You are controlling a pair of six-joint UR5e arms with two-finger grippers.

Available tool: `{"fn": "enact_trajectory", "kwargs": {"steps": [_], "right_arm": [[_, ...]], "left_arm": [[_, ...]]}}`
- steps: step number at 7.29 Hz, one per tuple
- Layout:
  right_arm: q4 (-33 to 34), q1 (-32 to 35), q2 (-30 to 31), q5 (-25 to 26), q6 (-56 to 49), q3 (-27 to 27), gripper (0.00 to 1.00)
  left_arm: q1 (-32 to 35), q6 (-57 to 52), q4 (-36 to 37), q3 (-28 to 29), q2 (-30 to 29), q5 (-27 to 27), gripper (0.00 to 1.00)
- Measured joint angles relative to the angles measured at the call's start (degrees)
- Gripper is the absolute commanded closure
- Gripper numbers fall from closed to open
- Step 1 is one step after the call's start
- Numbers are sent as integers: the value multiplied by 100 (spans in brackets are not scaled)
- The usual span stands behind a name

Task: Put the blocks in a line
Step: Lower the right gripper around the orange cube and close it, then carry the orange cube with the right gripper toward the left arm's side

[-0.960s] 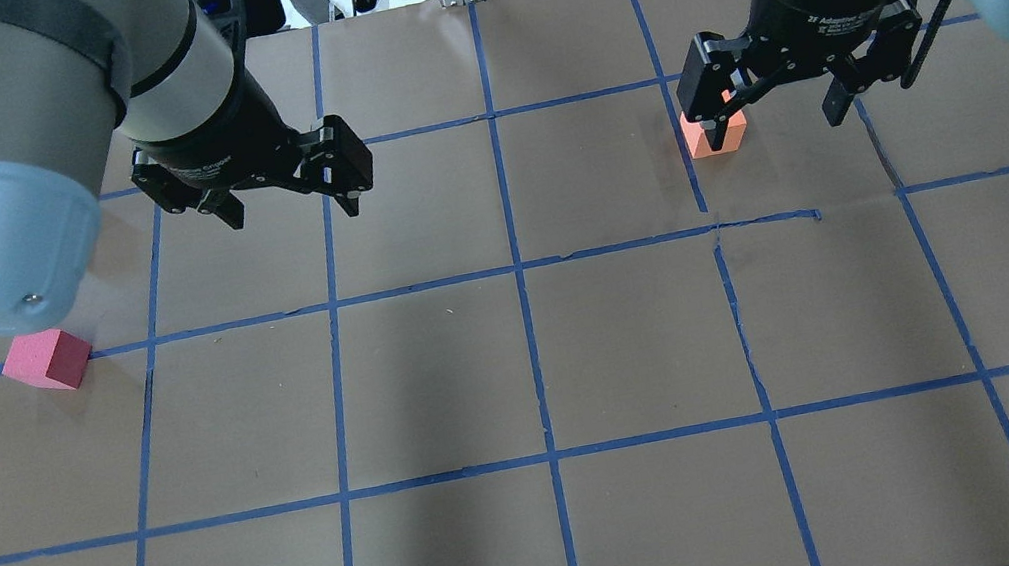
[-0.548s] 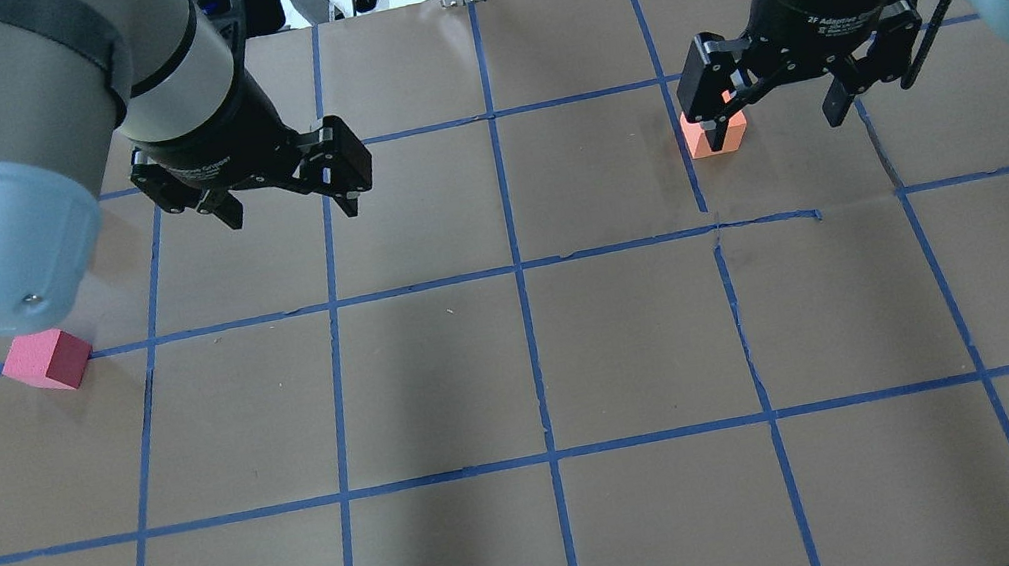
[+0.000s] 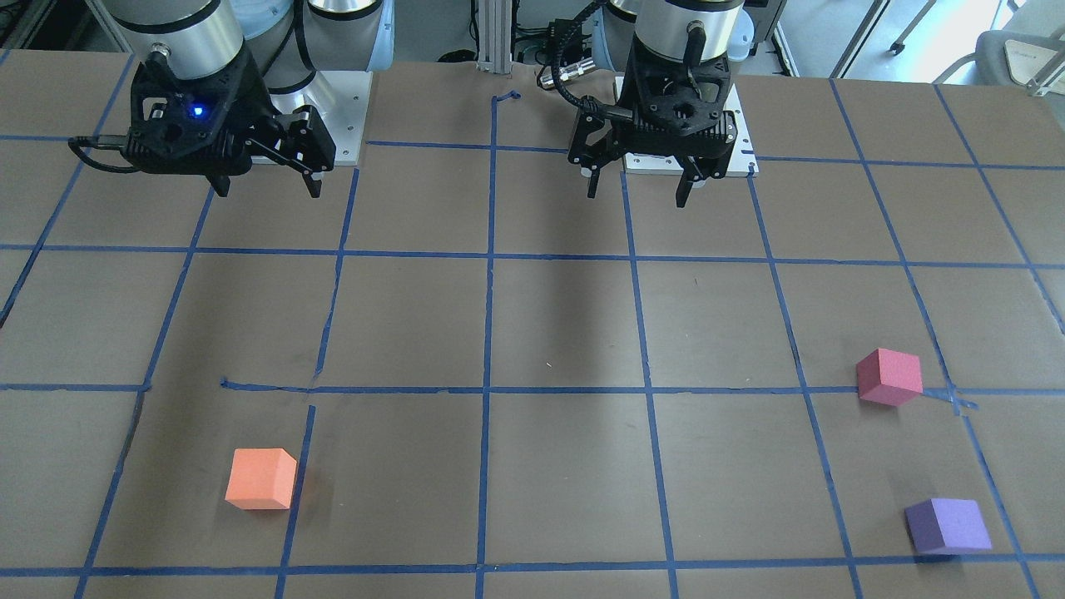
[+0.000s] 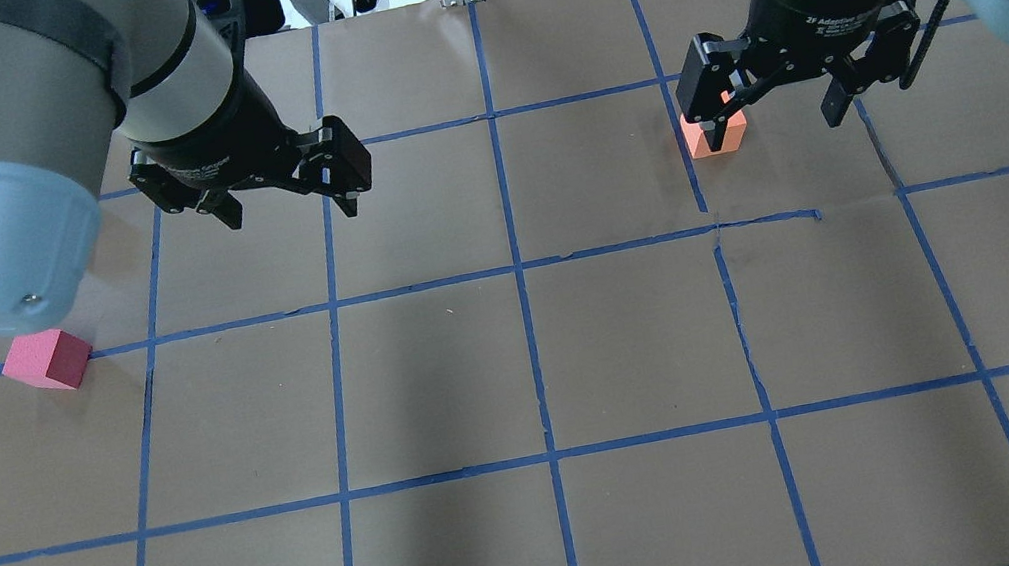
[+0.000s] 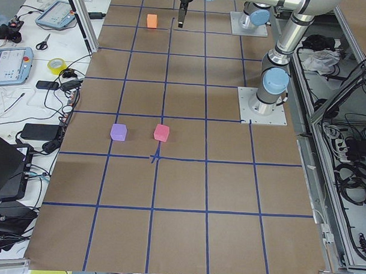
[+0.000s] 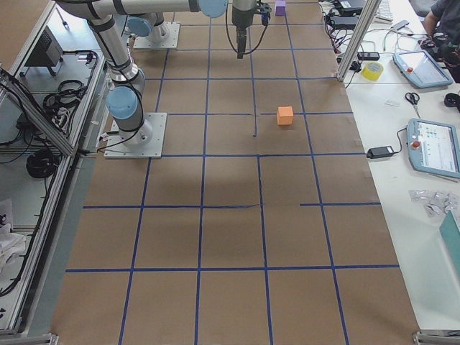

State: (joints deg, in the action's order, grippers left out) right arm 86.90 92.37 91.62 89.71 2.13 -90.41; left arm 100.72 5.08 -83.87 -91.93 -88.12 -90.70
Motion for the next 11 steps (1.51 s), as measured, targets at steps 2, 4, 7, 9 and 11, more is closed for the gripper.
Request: {"fn": "enact_trajectory", "kwargs": {"steps": [2, 4, 7, 9, 11], "right_arm": [[-4, 0, -3, 5, 6, -21, 0], [12, 0, 1, 5, 1, -82, 0], [28, 0, 3, 20, 4, -100, 0], [39, -11, -7, 218, -94, -106, 0], [252, -47, -194, 338, -270, -100, 0]], "left_arm": [[0, 6, 6, 0, -3, 2, 0], [0, 17, 72, 0, -9, 8, 0], [0, 20, 171, 0, -21, 9, 0], [0, 20, 237, 0, -33, 12, 0], [0, 18, 248, 0, -27, 7, 0]]}}
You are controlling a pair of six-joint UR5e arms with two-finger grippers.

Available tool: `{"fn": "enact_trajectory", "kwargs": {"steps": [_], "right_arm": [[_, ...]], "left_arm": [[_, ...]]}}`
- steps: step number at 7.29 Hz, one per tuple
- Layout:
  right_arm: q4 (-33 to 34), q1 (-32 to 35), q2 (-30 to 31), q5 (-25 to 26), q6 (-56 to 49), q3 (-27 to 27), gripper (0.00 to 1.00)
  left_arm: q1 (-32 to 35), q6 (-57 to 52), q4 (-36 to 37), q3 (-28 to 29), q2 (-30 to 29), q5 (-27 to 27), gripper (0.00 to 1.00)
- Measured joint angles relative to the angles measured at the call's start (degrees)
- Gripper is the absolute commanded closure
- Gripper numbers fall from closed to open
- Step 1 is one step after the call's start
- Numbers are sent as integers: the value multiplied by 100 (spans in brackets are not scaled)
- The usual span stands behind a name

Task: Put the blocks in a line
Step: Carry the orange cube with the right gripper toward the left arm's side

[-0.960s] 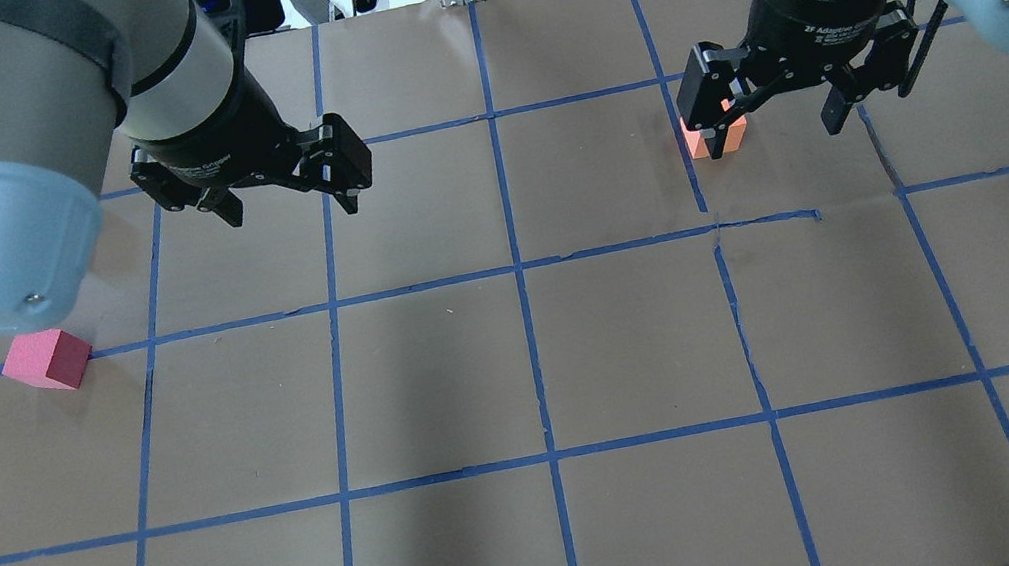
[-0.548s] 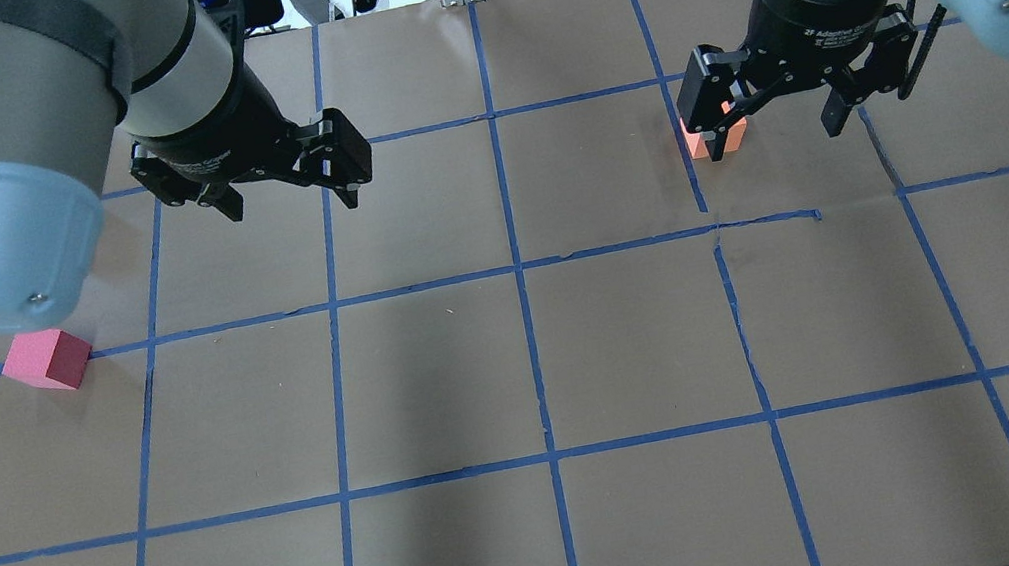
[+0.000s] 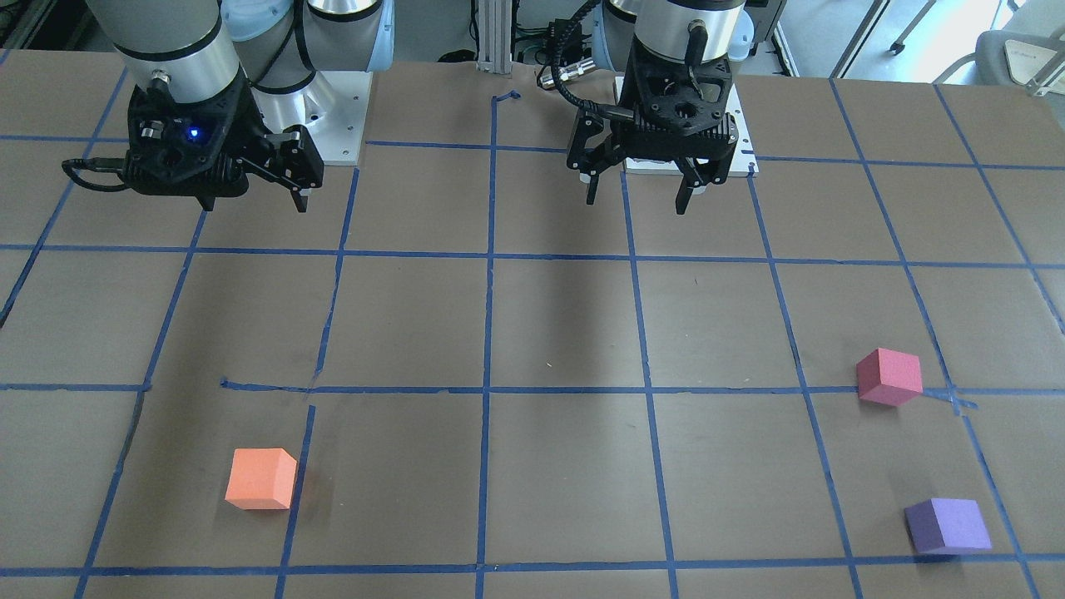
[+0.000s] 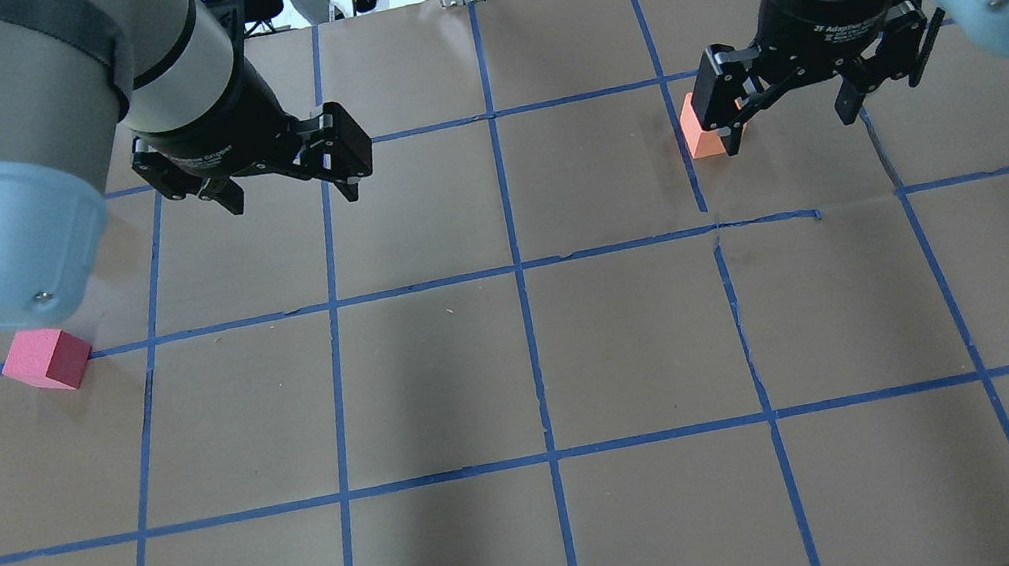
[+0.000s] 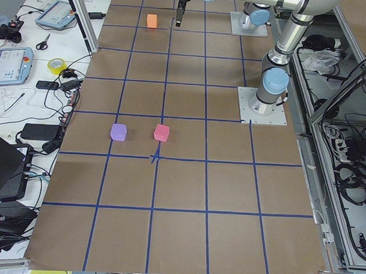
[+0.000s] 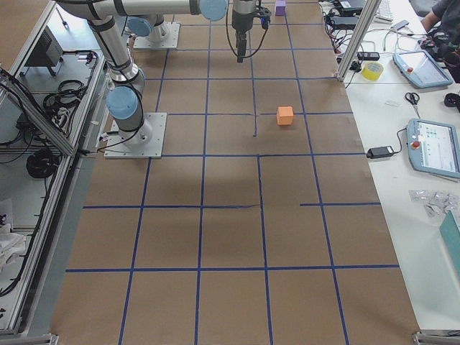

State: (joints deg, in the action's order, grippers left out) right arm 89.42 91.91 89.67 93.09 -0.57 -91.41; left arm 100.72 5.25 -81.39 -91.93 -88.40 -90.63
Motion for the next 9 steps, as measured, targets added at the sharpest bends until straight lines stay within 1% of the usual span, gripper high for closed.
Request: {"fn": "enact_trajectory", "kwargs": {"steps": [1, 4, 7, 9], "right_arm": [[220, -22, -181, 24, -19, 2, 0], [1259, -125, -722, 57, -25, -2, 0], [2413, -309, -1618, 25, -51, -6, 0], [3127, -361, -2185, -3, -57, -1, 0]], "left_arm": [[0, -4, -2, 0, 6, -4, 0], [-1, -42, -8, 1, 9, -16, 0], [-16, -105, 79, 34, 5, -13, 0], [-15, -108, 304, 21, -57, -6, 0]]}}
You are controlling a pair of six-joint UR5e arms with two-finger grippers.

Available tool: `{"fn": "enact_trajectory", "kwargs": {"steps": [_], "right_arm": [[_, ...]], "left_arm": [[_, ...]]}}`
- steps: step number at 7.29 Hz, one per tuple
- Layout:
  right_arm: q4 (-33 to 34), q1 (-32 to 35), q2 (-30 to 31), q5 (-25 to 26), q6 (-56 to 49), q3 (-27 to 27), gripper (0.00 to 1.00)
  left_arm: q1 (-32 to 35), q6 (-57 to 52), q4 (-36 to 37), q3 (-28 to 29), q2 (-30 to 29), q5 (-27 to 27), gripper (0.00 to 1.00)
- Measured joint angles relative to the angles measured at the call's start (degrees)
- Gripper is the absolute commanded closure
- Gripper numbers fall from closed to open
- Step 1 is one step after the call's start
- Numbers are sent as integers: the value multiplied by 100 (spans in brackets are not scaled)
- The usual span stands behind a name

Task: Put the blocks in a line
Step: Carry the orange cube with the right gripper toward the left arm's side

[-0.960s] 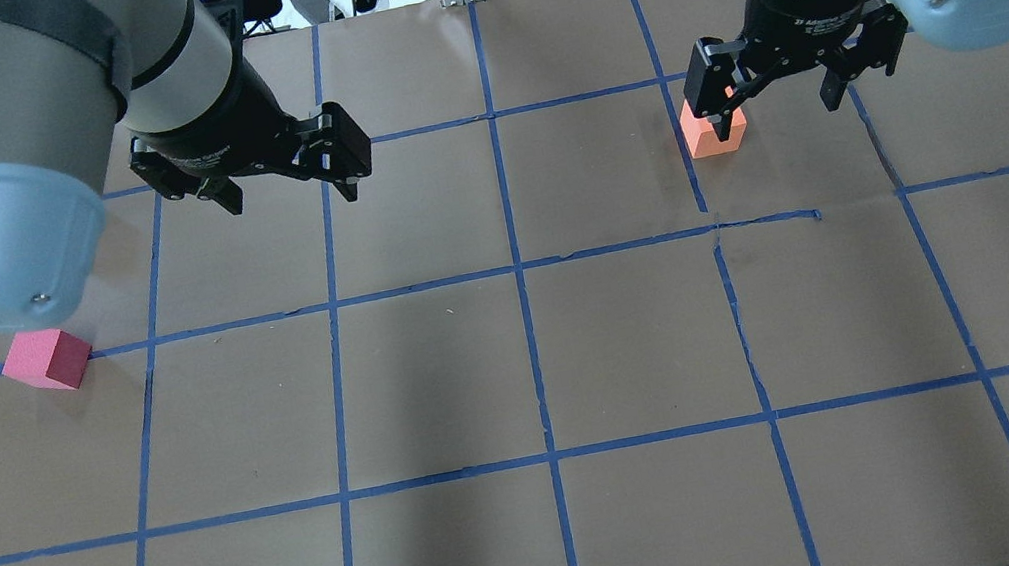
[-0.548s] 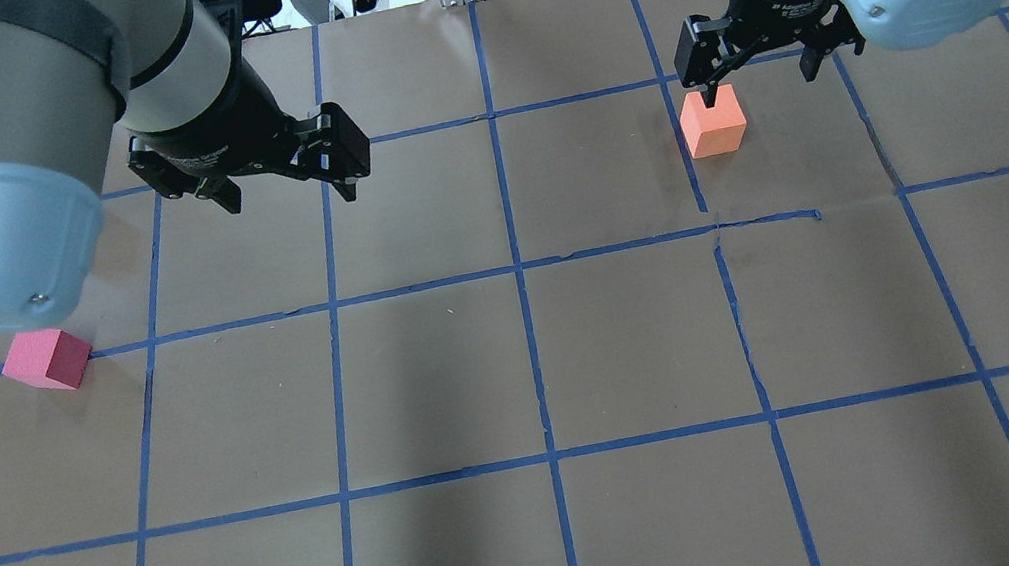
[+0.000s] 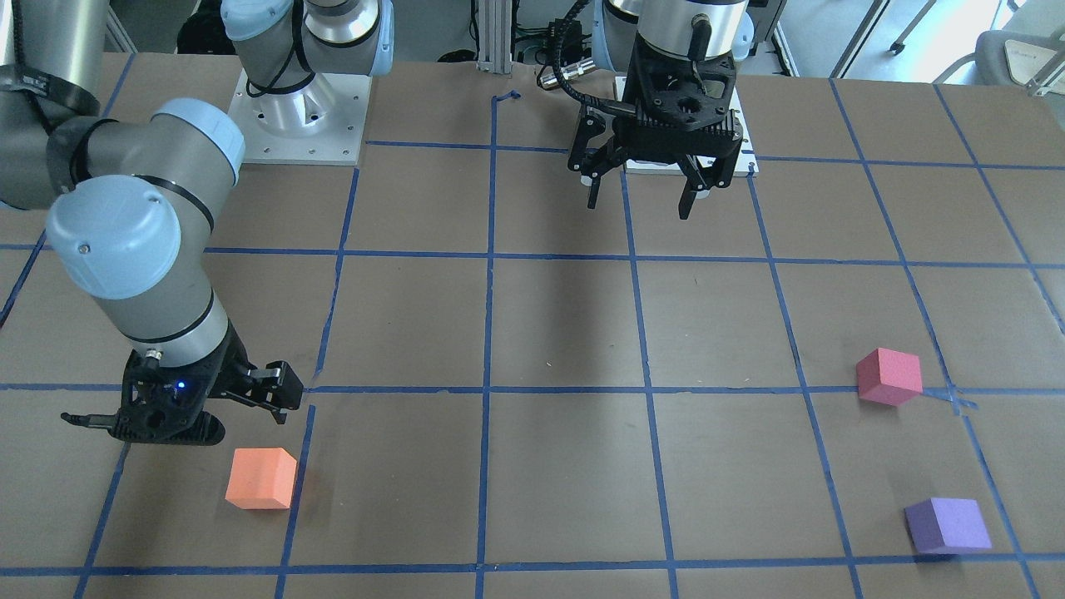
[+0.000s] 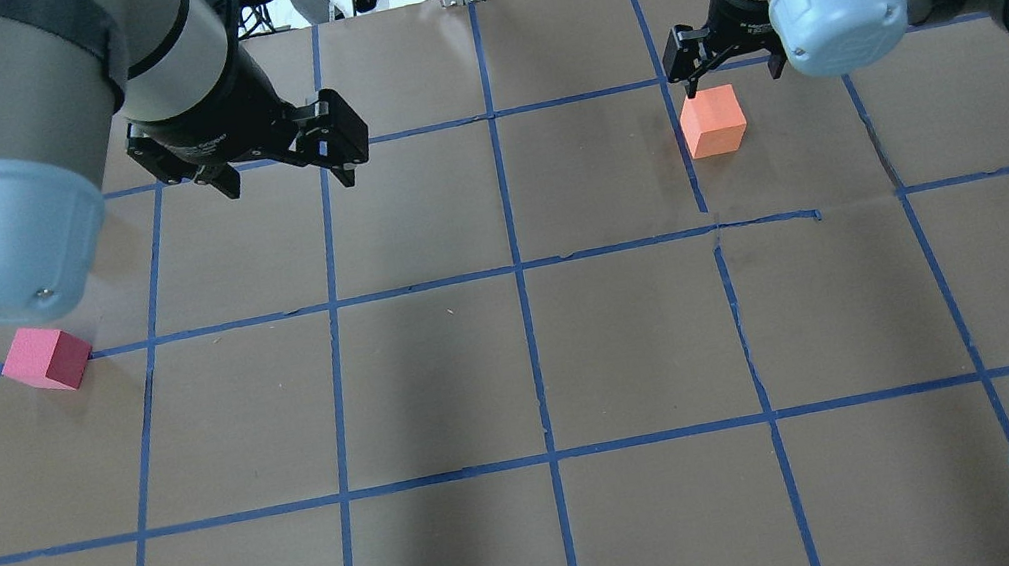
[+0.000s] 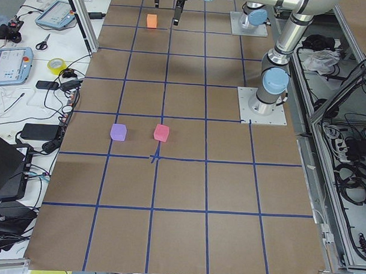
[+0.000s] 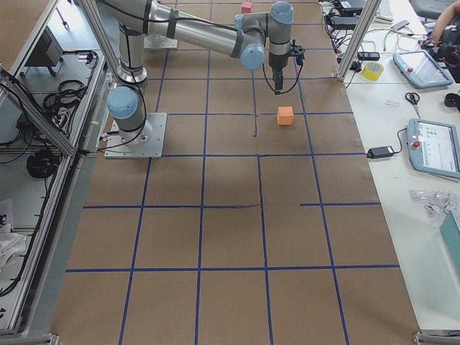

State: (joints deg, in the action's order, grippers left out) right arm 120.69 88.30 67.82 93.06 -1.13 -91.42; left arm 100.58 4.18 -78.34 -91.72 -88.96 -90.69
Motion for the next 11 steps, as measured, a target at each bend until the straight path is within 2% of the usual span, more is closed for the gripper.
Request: {"fn": "enact_trajectory", "kwargs": {"steps": [3, 8, 9, 11], "right_arm": [[688, -30, -683, 16, 1, 11, 0], [867, -153, -1076, -20, 15, 82, 2], [995, -159, -1141, -37, 20, 86, 8], [1092, -163, -1235, -81, 29, 93, 56]], "left_arm": [[22, 7, 412, -199, -154, -2, 0], [41, 44, 596, -328, -147, -9, 0], [45, 50, 601, -329, -160, -9, 0], [49, 43, 607, -329, -159, -10, 0]]}}
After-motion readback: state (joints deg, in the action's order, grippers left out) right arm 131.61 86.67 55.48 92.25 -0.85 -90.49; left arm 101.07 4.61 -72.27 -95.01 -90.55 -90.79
